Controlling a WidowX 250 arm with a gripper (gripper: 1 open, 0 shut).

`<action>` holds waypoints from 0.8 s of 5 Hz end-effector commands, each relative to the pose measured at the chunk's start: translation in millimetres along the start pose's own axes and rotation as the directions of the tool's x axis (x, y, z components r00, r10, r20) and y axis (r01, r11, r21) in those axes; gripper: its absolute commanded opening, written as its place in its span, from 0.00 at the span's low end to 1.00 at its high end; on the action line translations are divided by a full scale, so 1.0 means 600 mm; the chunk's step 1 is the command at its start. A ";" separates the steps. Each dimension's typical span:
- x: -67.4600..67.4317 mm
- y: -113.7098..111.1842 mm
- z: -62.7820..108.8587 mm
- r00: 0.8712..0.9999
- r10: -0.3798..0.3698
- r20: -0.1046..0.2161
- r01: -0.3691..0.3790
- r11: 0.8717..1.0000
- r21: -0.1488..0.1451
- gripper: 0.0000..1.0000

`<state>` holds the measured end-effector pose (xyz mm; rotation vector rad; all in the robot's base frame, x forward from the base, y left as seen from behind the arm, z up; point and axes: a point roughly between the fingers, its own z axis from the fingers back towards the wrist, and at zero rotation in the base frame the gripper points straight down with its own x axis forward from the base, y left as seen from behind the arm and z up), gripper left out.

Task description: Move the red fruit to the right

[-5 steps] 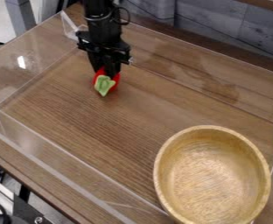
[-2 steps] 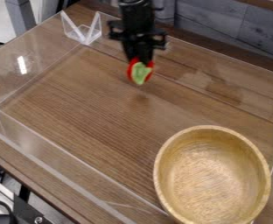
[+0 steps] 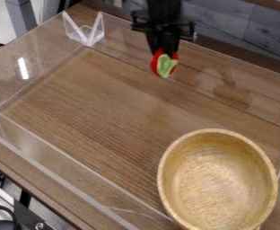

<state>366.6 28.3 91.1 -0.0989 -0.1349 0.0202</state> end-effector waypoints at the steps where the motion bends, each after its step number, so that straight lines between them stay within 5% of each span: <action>1: 0.019 -0.008 0.037 0.997 0.018 0.069 -0.018 1.000 0.000 0.00; 4: 0.017 -0.040 0.025 0.997 0.035 0.068 -0.035 0.999 -0.001 0.00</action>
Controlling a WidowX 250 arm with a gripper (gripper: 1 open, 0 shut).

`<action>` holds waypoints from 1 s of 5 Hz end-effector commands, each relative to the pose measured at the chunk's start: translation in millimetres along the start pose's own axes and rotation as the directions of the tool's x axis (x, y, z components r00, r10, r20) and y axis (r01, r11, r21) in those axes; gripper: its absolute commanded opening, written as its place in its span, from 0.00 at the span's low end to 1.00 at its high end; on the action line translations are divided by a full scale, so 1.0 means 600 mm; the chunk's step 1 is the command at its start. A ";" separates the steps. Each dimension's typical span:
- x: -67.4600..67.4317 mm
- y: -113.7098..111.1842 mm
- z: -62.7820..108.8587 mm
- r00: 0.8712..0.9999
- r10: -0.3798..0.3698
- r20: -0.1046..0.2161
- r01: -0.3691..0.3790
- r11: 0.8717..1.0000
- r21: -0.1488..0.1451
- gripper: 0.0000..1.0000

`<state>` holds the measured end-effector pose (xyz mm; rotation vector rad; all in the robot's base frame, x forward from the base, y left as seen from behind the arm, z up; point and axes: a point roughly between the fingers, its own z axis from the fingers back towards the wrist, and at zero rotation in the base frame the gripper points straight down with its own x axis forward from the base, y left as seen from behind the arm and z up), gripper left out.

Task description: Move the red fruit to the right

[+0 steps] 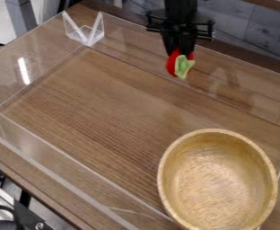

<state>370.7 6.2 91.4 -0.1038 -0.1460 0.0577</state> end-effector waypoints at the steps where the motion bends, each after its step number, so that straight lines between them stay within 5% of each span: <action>1: 0.005 -0.009 0.026 0.999 -0.001 0.053 0.001 1.000 0.001 0.00; 5: 0.003 -0.018 0.029 0.999 0.001 0.054 0.000 1.000 -0.010 0.00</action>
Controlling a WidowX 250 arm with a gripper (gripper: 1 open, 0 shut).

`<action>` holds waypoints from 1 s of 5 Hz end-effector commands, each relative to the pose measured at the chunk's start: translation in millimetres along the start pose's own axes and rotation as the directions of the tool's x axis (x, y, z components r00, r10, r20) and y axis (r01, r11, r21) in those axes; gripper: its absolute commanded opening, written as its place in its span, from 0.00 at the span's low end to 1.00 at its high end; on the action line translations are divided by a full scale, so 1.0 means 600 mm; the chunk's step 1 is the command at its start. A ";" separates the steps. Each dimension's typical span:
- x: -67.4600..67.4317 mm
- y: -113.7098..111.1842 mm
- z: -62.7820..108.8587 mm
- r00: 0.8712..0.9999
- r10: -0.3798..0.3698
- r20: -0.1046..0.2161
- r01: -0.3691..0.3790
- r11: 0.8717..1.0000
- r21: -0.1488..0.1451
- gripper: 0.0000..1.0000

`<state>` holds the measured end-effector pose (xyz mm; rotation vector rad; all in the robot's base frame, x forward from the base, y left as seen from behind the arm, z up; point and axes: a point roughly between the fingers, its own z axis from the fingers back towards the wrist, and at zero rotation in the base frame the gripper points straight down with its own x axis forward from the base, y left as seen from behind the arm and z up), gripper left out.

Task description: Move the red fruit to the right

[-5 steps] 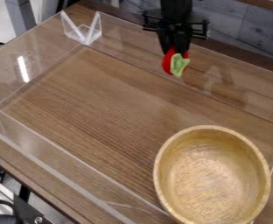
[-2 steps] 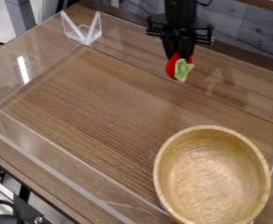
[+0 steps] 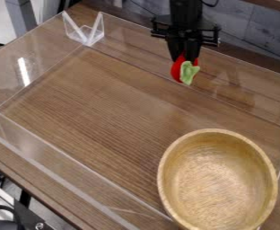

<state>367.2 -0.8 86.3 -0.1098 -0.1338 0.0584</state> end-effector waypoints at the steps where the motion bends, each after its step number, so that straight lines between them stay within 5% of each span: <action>1: 0.011 -0.007 0.039 0.998 0.000 0.067 0.000 1.000 -0.005 0.00; 4: 0.015 -0.002 0.043 0.998 0.003 0.070 -0.003 1.000 -0.010 0.00; 5: 0.015 -0.049 0.043 0.997 -0.030 0.076 0.032 0.999 -0.031 0.00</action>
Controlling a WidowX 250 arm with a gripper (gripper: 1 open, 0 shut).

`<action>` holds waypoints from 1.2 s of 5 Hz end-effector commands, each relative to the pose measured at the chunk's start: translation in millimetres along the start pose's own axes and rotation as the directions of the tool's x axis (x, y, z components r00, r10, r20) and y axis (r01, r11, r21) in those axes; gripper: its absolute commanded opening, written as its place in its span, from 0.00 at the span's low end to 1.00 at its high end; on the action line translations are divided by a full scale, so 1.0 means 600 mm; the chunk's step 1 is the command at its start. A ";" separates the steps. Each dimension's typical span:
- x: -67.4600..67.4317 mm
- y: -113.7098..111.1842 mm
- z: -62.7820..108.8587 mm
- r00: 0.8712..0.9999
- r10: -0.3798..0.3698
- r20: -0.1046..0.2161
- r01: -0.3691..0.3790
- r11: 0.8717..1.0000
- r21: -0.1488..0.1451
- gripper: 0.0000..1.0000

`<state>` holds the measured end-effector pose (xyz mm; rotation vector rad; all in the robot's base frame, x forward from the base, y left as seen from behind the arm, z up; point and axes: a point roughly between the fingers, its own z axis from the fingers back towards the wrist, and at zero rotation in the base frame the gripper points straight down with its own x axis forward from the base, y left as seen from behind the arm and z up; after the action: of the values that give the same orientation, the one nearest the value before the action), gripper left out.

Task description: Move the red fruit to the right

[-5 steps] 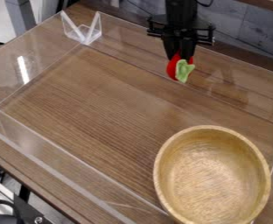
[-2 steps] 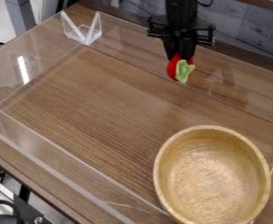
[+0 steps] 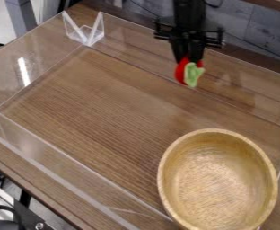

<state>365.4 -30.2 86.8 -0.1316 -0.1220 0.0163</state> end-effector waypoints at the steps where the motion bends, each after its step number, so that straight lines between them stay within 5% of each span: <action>1: 0.022 -0.050 0.039 0.995 -0.033 0.092 0.035 0.999 -0.025 0.00; 6: 0.008 -0.043 -0.021 0.999 0.004 0.033 -0.003 1.000 -0.017 0.00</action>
<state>366.4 -60.6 63.2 -0.1427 -0.1090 0.0103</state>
